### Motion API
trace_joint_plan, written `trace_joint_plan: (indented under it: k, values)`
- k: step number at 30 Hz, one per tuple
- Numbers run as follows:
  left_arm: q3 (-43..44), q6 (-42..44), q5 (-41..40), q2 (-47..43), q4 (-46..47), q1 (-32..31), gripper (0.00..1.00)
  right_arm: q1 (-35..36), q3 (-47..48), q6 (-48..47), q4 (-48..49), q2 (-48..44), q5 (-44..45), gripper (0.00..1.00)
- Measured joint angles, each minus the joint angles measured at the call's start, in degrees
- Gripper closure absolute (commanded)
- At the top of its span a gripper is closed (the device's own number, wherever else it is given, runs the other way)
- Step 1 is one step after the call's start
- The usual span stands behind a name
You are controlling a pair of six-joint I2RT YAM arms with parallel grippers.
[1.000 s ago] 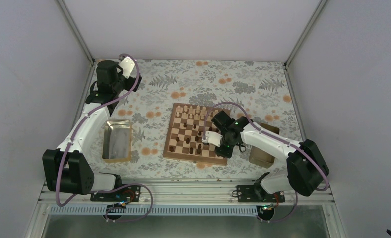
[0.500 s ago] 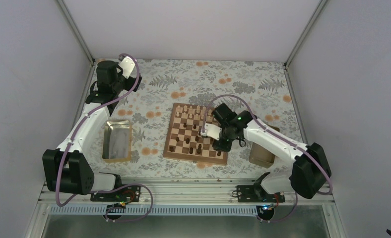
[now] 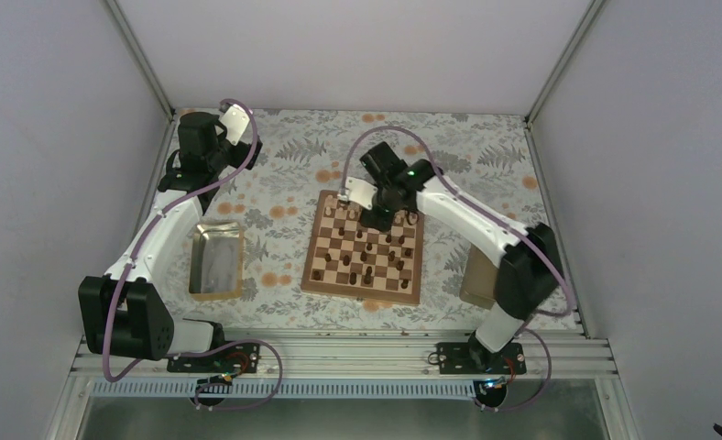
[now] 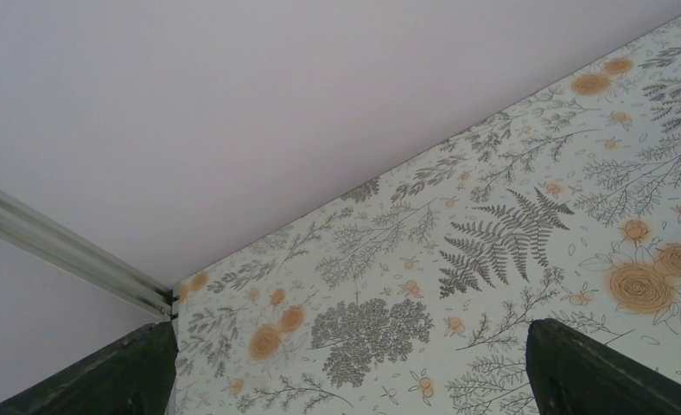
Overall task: Set up the chess pieces on the board
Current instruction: Pick up the chess piece from the chessboard.
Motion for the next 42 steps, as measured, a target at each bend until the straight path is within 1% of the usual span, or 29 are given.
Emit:
trace_joint_plan:
  k: [5, 10, 18, 27, 42]
  values:
    - [0.0, 0.02, 0.02, 0.0, 0.0, 0.0, 0.0, 0.0, 8.07, -0.5, 0.17, 10.91, -0.83, 0.54]
    - [0.0, 0.0, 0.2, 0.0, -0.02, 0.0, 0.0, 0.09, 12.15, -1.42, -0.17, 15.8, -1.75, 0.55]
    - [0.0, 0.0, 0.42, 0.0, -0.33, 0.0, 0.0, 0.72, 15.78, -2.43, -0.63, 20.37, -2.97, 0.56]
    - [0.0, 0.0, 0.96, 0.0, -0.37, 0.0, 0.0, 1.92, 16.96, -3.34, -2.54, 25.68, -3.52, 0.57]
    - [0.0, -0.02, 1.7, -0.55, -0.39, 0.0, 0.0, 2.4, 16.98, -3.69, -2.73, 26.45, -3.87, 0.58]
